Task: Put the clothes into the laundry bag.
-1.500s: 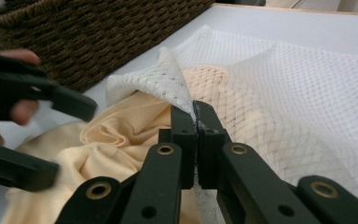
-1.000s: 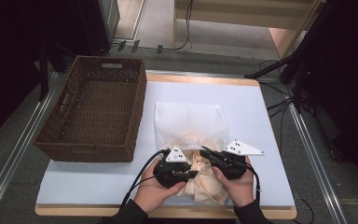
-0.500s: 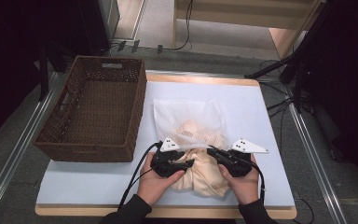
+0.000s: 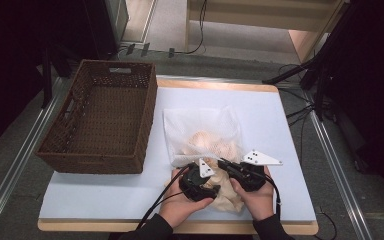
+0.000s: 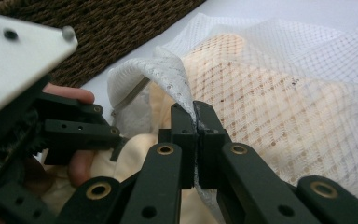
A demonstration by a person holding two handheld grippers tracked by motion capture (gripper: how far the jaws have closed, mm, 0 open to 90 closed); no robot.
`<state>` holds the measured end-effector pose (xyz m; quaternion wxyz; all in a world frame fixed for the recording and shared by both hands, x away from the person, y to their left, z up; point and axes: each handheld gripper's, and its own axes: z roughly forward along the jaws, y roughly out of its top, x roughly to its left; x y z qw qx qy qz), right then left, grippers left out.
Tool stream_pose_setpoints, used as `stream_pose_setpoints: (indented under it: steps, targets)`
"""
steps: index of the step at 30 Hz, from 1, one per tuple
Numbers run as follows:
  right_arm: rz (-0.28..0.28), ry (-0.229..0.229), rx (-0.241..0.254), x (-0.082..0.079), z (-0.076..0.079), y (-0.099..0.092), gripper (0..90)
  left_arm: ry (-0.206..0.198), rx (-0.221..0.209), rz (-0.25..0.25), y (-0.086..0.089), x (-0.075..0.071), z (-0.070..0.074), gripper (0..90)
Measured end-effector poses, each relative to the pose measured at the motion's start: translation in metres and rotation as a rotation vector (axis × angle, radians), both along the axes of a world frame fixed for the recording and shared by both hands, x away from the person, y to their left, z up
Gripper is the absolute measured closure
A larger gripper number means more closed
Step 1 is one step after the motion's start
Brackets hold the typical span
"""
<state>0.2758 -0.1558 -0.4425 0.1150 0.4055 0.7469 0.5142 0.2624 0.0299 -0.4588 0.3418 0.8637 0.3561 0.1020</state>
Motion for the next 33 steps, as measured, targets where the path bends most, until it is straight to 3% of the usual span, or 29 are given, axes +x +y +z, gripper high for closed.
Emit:
stream_pose_setpoints:
  steps: [1, 3, 5, 6, 10, 13, 15, 17, 19, 22, 26, 28, 29, 31, 32, 33]
  targets:
    - [0.001, -0.001, -0.005, -0.001, 0.000, 0.000, 88.9, 0.002, -0.011, 0.002, 0.002, 0.000, 0.003, 63.8]
    - [0.001, -0.006, -0.004, -0.001, 0.001, -0.001, 88.9, 0.042, -0.087, -0.013, 0.010, 0.003, 0.009, 75.0]
    - [-0.003, -0.009, 0.003, -0.002, 0.002, -0.002, 88.9, 0.081, -0.191, 0.001, 0.022, 0.007, 0.015, 77.0]
    - [-0.006, -0.017, 0.006, -0.002, 0.004, -0.003, 88.9, 0.081, -0.229, 0.018, 0.028, 0.008, 0.019, 77.3]
    - [-0.007, -0.030, 0.032, -0.005, 0.011, -0.005, 89.0, 0.012, -0.262, 0.148, 0.038, 0.013, 0.019, 77.1]
    - [0.014, -0.032, 0.021, -0.009, 0.013, -0.002, 89.0, 0.023, -0.194, 0.232, 0.038, 0.025, -0.001, 75.1]
    - [0.025, -0.023, 0.008, -0.011, 0.012, 0.000, 89.0, 0.049, -0.201, 0.232, 0.037, 0.029, -0.009, 72.6]
    - [0.025, -0.021, -0.005, -0.011, 0.009, 0.001, 89.1, 0.054, -0.200, 0.204, 0.037, 0.027, -0.005, 68.0]
    - [0.020, -0.013, -0.008, -0.010, 0.006, 0.000, 89.0, 0.057, -0.225, 0.159, 0.039, 0.023, 0.002, 56.3]
    - [0.013, -0.008, -0.010, -0.008, 0.004, -0.002, 89.0, 0.024, -0.238, 0.119, 0.047, 0.011, 0.015, 47.2]
    - [0.001, -0.004, -0.013, -0.005, 0.002, -0.005, 89.0, 0.000, -0.219, 0.064, 0.061, -0.005, 0.023, 33.6]
    - [-0.001, -0.005, -0.011, -0.005, 0.002, -0.005, 88.9, -0.015, -0.182, 0.070, 0.069, -0.011, 0.021, 28.0]
    - [-0.002, -0.003, -0.011, -0.005, 0.002, -0.004, 88.9, -0.018, -0.159, 0.082, 0.072, -0.013, 0.018, 27.7]
    - [-0.001, -0.003, -0.008, -0.006, 0.002, -0.003, 88.9, 0.022, -0.133, 0.104, 0.076, -0.012, 0.009, 27.7]
    - [0.002, -0.004, -0.010, -0.006, 0.002, -0.002, 88.9, 0.040, -0.107, 0.113, 0.077, -0.011, 0.003, 30.0]
    - [0.004, -0.002, -0.012, -0.006, 0.002, 0.000, 88.9, 0.048, -0.077, 0.128, 0.076, -0.011, -0.001, 38.3]
